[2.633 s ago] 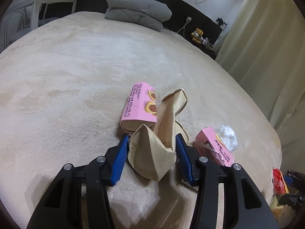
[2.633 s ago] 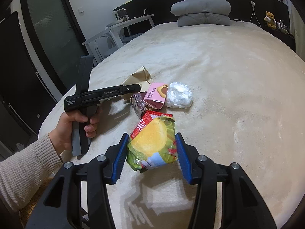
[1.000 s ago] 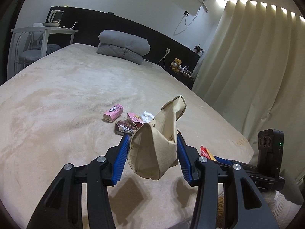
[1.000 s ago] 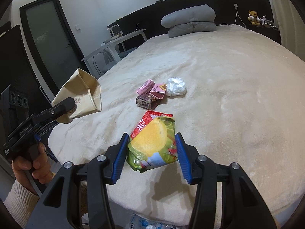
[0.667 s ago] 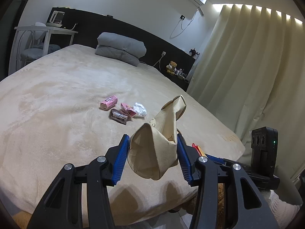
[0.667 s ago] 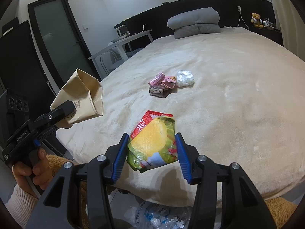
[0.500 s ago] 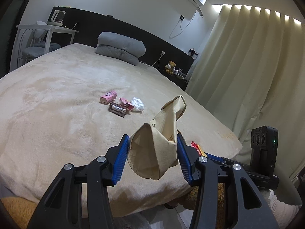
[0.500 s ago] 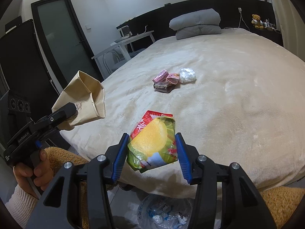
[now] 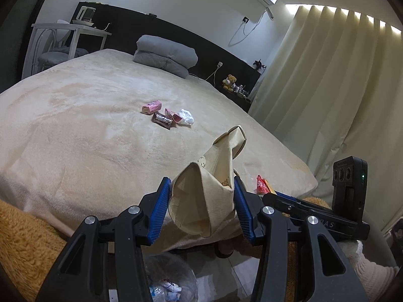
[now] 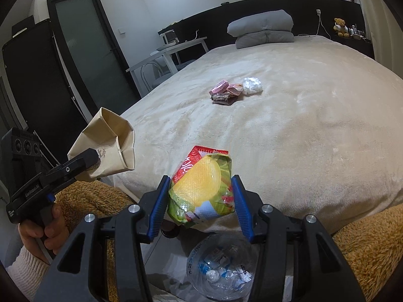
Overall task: Collect trash
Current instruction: 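Carry the paper bag and snack wrapper with both grippers down to the bin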
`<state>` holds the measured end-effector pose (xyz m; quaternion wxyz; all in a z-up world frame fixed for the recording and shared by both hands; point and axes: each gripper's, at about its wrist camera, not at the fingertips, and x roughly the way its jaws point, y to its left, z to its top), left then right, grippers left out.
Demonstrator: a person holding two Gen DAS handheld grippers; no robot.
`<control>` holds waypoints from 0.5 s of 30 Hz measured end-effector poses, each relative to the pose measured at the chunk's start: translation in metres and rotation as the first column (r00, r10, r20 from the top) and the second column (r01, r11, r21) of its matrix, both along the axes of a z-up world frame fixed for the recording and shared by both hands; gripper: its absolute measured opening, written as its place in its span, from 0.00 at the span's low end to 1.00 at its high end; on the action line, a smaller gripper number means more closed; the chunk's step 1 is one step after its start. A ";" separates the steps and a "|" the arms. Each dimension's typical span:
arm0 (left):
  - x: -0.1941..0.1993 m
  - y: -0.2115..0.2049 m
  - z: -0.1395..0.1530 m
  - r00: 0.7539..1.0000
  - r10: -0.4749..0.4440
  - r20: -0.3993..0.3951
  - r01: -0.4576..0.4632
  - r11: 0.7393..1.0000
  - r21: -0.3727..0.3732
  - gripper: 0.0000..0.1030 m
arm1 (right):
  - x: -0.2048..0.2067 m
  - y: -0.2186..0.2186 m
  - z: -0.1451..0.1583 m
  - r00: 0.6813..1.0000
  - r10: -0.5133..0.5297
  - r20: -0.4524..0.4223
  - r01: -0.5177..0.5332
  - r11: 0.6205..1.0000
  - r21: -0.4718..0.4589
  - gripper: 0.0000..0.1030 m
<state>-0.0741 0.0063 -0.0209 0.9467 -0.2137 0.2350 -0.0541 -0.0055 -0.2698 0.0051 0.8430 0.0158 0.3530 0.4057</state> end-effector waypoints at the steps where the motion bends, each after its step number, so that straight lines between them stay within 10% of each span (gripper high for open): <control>1: 0.000 -0.002 -0.003 1.000 -0.005 -0.011 0.005 1.000 0.002 0.47 | -0.002 0.000 -0.002 1.000 0.005 -0.004 -0.005 1.000 -0.004 0.48; 15: 0.017 -0.020 -0.061 0.957 -0.041 -0.287 0.051 0.998 0.028 0.47 | -0.007 0.016 -0.047 0.990 0.055 -0.129 -0.073 0.987 -0.142 0.48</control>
